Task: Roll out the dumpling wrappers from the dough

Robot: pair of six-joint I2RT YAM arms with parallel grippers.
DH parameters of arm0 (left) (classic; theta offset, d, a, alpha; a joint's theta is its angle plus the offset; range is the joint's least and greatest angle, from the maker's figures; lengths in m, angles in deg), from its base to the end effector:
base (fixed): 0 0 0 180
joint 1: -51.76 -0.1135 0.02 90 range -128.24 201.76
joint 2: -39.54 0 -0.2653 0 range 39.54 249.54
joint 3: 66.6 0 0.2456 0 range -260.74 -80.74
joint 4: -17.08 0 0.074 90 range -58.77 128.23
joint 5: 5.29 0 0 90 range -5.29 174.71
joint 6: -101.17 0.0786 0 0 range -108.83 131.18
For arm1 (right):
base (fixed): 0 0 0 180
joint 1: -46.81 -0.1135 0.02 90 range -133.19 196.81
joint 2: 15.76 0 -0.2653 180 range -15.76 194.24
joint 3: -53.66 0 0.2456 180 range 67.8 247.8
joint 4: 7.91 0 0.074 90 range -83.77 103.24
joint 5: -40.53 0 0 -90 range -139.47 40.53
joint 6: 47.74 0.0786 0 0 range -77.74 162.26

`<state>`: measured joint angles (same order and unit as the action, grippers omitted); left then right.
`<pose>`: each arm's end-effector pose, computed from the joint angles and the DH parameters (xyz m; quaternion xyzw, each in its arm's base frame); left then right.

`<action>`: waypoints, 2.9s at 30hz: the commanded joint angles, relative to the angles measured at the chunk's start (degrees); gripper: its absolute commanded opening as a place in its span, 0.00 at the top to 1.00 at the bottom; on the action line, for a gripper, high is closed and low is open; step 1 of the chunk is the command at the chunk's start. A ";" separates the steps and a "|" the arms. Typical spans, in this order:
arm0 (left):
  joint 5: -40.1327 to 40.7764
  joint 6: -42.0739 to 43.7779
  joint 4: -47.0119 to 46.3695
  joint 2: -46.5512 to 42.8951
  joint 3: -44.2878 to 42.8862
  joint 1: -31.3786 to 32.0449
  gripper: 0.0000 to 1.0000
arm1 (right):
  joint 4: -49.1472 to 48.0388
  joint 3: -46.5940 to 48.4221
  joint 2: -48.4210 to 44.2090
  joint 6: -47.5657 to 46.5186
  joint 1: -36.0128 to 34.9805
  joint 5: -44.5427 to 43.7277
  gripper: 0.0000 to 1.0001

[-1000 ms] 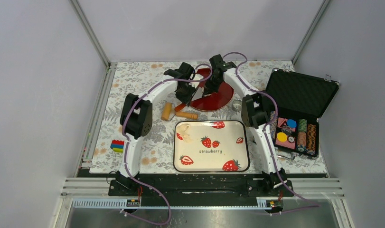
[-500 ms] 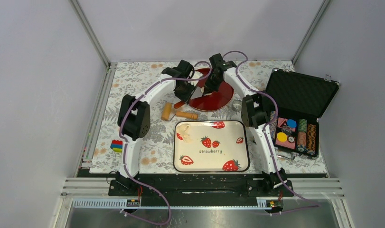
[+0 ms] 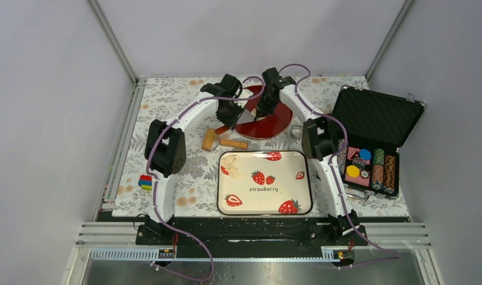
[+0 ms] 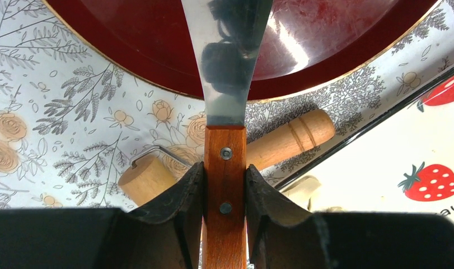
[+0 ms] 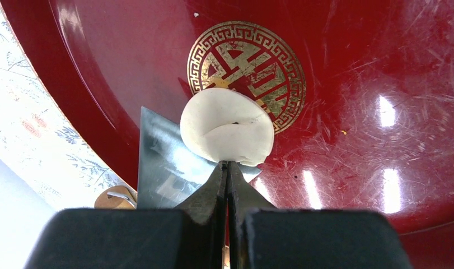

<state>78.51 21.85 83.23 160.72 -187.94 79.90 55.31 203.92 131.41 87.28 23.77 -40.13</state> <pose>0.4059 -0.2267 0.2022 0.3352 0.9174 -0.0838 0.1973 0.5137 0.2323 0.1391 0.1630 0.9494 0.2089 0.1689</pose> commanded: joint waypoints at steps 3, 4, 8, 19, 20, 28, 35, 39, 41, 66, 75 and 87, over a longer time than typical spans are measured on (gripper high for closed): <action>3.87 2.05 0.39 -7.19 1.07 0.25 1.00 | 1.64 2.53 0.57 -0.36 -0.25 -2.01 1.00; 4.36 2.25 0.35 -7.76 1.98 0.19 1.00 | 1.63 2.51 0.54 -0.56 -0.18 -1.89 1.00; 5.45 2.77 0.48 -10.65 5.41 0.23 1.00 | 1.60 2.14 0.32 -1.01 -0.15 -1.62 1.00; 1.22 -3.04 -9.21 -27.22 22.74 -2.37 1.00 | -2.55 -12.46 -11.93 -4.53 -0.03 -1.42 0.88; 0.95 -3.82 -10.61 -29.65 24.94 -2.46 1.00 | -3.78 -15.47 -14.53 -4.84 0.01 -1.47 0.85; -0.73 -14.44 -23.09 -49.57 42.87 -4.13 1.00 | -13.24 -42.14 -38.07 -7.50 0.52 -1.55 0.54; 1.07 -20.99 -27.78 -62.27 55.01 -4.52 1.00 | -17.27 -67.03 -59.31 -9.79 0.62 -2.01 0.12; 4.84 -25.52 -30.03 -69.37 61.73 -4.69 1.00 | -17.29 -79.64 -72.75 -10.75 0.64 -4.12 0.01; 5.88 -27.49 -30.90 -72.92 64.53 -4.72 1.00 | -17.29 -84.86 -78.83 -10.34 0.64 -4.40 0.01; 22.07 -43.19 -33.83 -67.74 78.47 -6.34 1.00 | -12.54 -92.88 -94.04 -10.99 0.64 -5.93 0.01; 25.41 -44.42 -31.36 -58.09 73.48 -6.56 0.86 | -12.30 -92.99 -94.02 -12.01 0.64 -5.94 0.01; 23.31 -42.97 -31.18 -57.98 72.40 -7.78 0.08 | -12.05 -92.08 -93.27 -13.33 0.64 -6.07 0.01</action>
<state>101.35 -21.56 53.82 104.33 -112.99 72.86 43.03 110.26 37.91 75.43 24.31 -45.48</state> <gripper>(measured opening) 0.819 0.990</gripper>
